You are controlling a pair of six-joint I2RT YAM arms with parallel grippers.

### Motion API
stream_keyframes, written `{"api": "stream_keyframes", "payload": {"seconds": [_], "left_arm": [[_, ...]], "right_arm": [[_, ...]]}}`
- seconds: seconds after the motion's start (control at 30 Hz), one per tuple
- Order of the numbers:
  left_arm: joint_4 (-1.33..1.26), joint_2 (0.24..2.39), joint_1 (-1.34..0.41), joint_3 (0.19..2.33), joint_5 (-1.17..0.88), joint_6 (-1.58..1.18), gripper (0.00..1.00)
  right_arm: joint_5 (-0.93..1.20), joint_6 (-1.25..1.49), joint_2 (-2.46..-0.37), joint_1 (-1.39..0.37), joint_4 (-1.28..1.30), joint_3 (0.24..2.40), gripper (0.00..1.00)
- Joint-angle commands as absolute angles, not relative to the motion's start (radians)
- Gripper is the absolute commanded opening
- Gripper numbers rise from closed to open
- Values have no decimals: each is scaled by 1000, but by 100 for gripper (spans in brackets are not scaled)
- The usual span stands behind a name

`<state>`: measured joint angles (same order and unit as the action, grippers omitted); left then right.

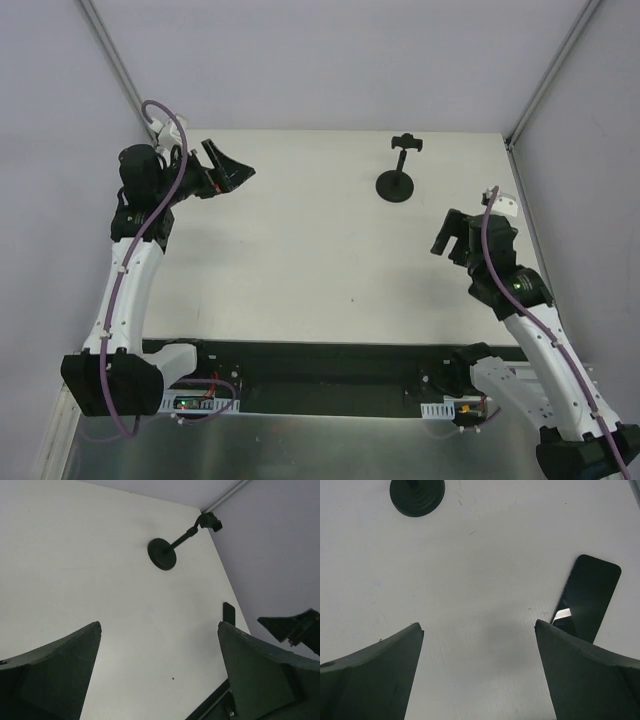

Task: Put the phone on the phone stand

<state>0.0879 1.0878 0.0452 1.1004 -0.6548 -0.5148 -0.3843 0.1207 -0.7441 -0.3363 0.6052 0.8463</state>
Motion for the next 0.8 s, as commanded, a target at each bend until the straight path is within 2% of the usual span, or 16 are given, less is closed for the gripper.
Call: {"api": "stream_keyframes", "payload": {"seconds": [0.0,0.07,0.17,0.3,0.53,0.77], "left_arm": [[83,1143,41,1152,-831,-575,99],[81,1163,41,1152,-847,-583,99],[81,1195,37,1146,-864,-600,99],[72,1242,35,1144,-894,-630,99],[28,1266,3,1123,-922,-678,99],[-61,1261,-29,1085,-960,-745,99]], "right_arm": [[-381,258,-852,-319,386,885,96],[-318,344,-891,-290,300,882,96],[-249,540,-962,-238,39,823,96],[-268,736,-1147,-218,-197,870,96],[-307,861,-1345,-204,-357,957,96],[-170,949,-1586,-181,-494,1087,96]]}}
